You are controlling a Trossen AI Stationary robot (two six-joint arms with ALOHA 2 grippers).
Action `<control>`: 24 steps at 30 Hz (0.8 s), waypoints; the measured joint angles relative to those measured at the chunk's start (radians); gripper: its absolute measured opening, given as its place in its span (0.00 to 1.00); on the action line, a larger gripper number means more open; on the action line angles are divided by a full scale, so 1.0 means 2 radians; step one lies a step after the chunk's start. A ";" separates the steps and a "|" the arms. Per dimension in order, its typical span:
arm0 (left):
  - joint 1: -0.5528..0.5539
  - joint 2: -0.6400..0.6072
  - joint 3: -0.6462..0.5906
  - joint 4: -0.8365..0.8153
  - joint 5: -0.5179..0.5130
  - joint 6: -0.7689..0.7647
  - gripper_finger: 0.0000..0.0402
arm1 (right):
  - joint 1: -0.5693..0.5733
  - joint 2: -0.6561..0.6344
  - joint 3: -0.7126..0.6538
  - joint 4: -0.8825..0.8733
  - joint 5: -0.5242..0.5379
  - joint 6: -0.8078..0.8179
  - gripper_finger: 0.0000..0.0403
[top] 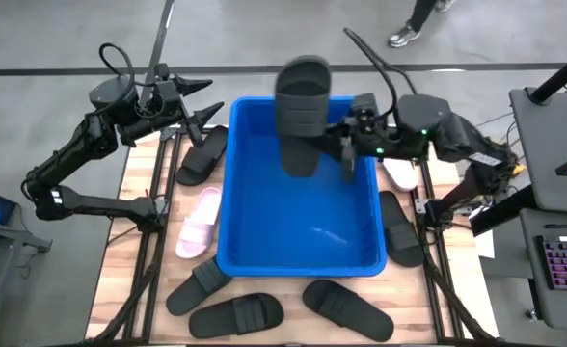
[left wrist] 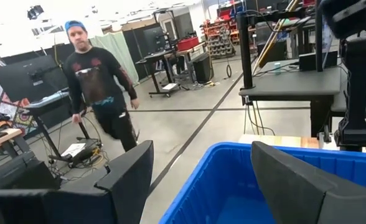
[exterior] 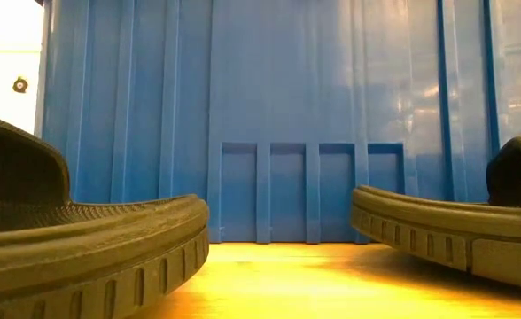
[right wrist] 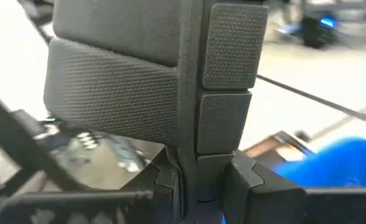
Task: Pick and place slides into bin
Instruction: Put the black slide into the blue bin
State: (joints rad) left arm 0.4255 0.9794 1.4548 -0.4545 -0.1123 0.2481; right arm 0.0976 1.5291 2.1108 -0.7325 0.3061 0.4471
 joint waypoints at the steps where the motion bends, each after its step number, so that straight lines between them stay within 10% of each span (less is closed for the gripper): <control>1: 0.000 0.000 0.000 0.000 0.000 0.000 0.63 | 0.003 -0.013 -0.020 -0.002 0.019 0.008 0.15; 12: 0.000 0.000 0.000 -0.002 0.001 0.000 0.63 | 0.003 -0.163 -0.311 0.164 0.054 0.070 0.15; 24: -0.001 0.012 0.000 0.001 0.061 -0.003 0.63 | -0.102 -0.222 -0.536 0.375 -0.090 0.188 0.15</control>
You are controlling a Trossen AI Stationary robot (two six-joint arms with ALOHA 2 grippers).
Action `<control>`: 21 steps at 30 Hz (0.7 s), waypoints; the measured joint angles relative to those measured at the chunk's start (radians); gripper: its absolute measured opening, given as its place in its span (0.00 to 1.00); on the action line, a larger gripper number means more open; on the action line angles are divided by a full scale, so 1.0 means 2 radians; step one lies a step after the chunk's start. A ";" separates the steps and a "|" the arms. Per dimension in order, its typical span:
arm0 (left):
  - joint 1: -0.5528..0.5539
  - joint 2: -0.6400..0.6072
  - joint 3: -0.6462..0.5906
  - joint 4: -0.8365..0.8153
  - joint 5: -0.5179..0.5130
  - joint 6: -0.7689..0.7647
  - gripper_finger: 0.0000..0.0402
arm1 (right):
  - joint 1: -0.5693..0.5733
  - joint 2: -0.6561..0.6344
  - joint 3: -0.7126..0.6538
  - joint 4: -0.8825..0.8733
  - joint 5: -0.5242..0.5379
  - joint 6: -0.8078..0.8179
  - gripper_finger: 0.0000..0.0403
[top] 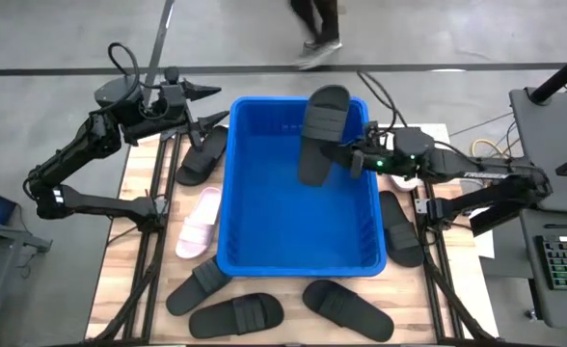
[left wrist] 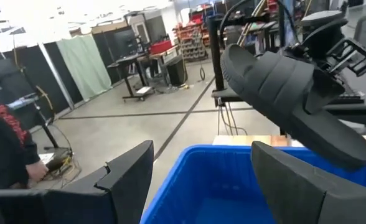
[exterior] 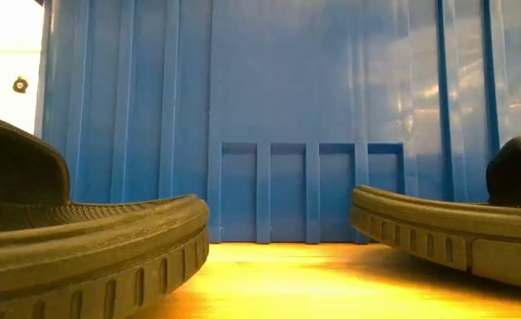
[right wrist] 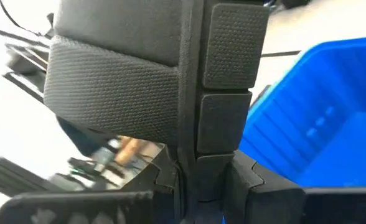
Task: Pick and place slides into bin
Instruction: Put the black slide into the blue bin
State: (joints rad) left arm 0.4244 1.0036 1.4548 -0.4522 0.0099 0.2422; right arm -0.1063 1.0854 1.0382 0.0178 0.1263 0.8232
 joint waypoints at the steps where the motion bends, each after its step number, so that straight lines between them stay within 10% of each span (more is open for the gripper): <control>1: 0.000 0.003 0.000 0.000 0.000 0.000 0.63 | -0.011 -0.002 -0.015 0.022 -0.016 0.013 0.15; 10: -0.006 0.047 0.000 0.012 0.006 0.000 0.63 | -0.086 0.005 -0.102 0.105 -0.140 0.105 0.15; 21: -0.023 0.104 0.003 0.093 0.008 0.004 0.63 | -0.108 0.015 -0.105 0.101 -0.168 0.134 0.14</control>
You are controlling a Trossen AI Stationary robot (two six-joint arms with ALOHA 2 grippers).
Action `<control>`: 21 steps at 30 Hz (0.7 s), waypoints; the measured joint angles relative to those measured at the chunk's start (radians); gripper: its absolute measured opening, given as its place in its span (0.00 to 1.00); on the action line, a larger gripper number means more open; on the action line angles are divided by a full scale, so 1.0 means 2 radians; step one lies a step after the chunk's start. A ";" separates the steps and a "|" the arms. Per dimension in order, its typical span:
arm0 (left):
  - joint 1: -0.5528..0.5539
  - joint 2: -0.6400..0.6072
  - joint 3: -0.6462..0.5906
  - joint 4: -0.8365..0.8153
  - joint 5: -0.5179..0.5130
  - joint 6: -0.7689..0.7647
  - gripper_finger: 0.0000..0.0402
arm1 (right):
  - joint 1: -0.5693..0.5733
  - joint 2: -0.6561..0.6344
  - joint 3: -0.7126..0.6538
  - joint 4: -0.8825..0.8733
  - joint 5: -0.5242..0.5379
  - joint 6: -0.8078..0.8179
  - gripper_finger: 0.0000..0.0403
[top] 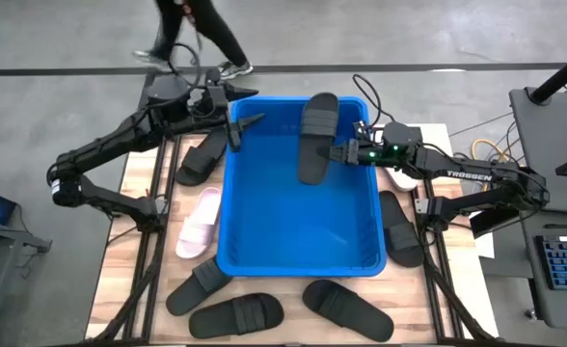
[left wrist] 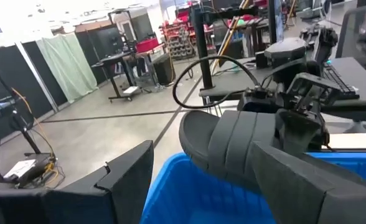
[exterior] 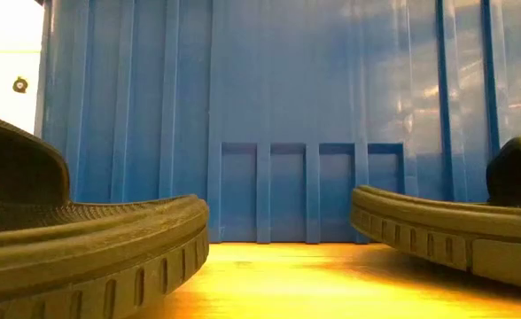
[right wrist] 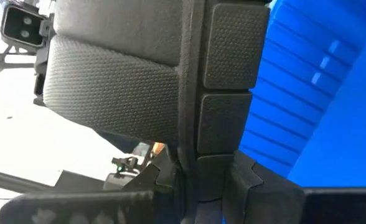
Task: Pick and place slides into bin
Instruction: Put the black slide into the blue bin
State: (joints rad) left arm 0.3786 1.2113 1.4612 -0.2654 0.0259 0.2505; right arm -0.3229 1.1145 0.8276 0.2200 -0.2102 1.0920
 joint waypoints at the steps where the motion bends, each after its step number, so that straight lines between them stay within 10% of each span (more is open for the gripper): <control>1: -0.002 0.005 0.000 0.004 0.000 0.001 0.63 | 0.000 0.000 0.000 -0.002 -0.003 0.000 0.14; 21: -0.090 0.083 0.039 0.012 -0.137 0.253 0.63 | -0.012 0.000 -0.008 -0.002 0.083 -0.003 0.14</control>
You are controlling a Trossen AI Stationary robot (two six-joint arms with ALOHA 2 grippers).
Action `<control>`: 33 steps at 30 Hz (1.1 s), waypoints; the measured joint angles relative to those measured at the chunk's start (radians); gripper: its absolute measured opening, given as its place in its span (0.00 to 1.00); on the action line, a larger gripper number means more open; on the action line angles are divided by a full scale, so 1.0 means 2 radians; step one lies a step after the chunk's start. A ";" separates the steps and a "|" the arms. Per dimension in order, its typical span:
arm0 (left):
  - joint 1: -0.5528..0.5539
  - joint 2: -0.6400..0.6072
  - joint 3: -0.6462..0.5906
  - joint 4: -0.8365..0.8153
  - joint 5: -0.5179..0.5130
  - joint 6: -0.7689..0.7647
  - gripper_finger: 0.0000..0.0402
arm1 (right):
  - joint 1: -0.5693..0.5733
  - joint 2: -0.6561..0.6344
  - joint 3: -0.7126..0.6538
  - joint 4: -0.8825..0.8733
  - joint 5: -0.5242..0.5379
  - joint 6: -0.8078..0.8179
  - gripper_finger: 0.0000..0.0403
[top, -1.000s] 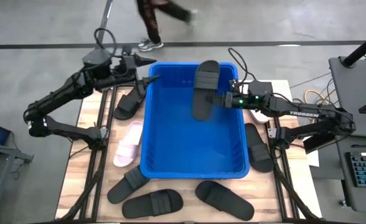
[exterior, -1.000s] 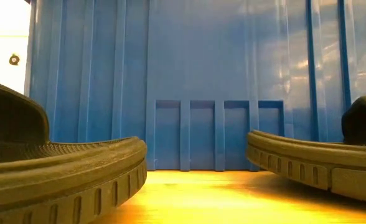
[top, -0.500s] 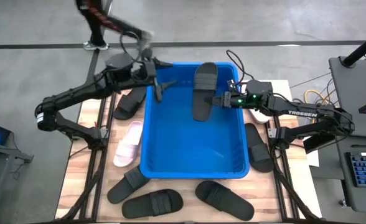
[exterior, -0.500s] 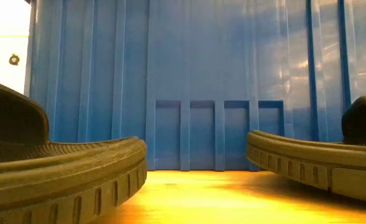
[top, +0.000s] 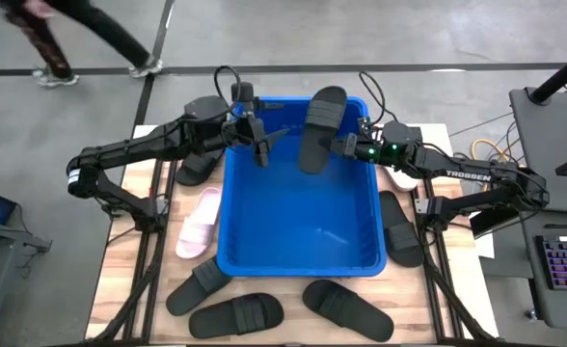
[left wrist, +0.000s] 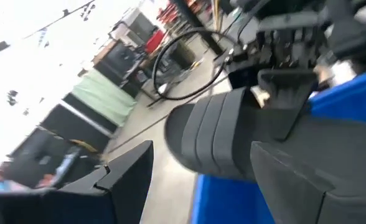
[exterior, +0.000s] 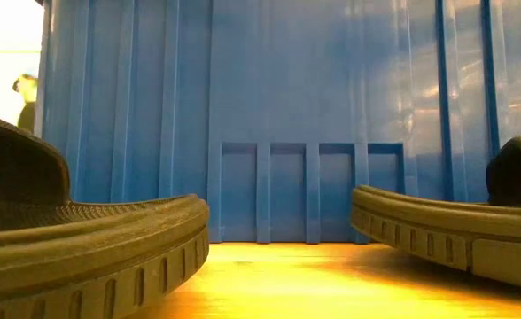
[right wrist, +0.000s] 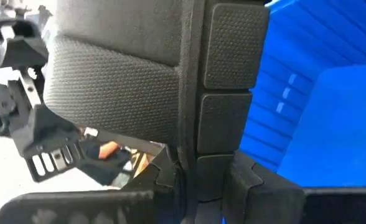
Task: Pick and place slides into bin
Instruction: Put the black slide into the blue bin
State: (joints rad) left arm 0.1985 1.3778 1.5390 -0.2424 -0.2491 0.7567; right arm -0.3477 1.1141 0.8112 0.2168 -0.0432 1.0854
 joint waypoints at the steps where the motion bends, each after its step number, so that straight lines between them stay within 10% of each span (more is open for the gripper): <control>1: -0.002 0.004 0.001 0.002 -0.007 0.011 0.63 | 0.000 0.000 0.000 0.001 0.009 0.002 0.14; 9: -0.027 0.045 0.000 0.055 -0.114 0.119 0.63 | 0.000 0.000 0.000 0.007 0.050 0.006 0.14; 33: -0.048 0.151 0.000 0.215 -0.169 0.320 0.63 | 0.001 0.000 0.000 0.035 0.022 -0.011 0.14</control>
State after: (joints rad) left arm 0.1024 1.6798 1.5397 0.1880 -0.5877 1.3974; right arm -0.3462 1.1141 0.8112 0.2876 0.0011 1.0626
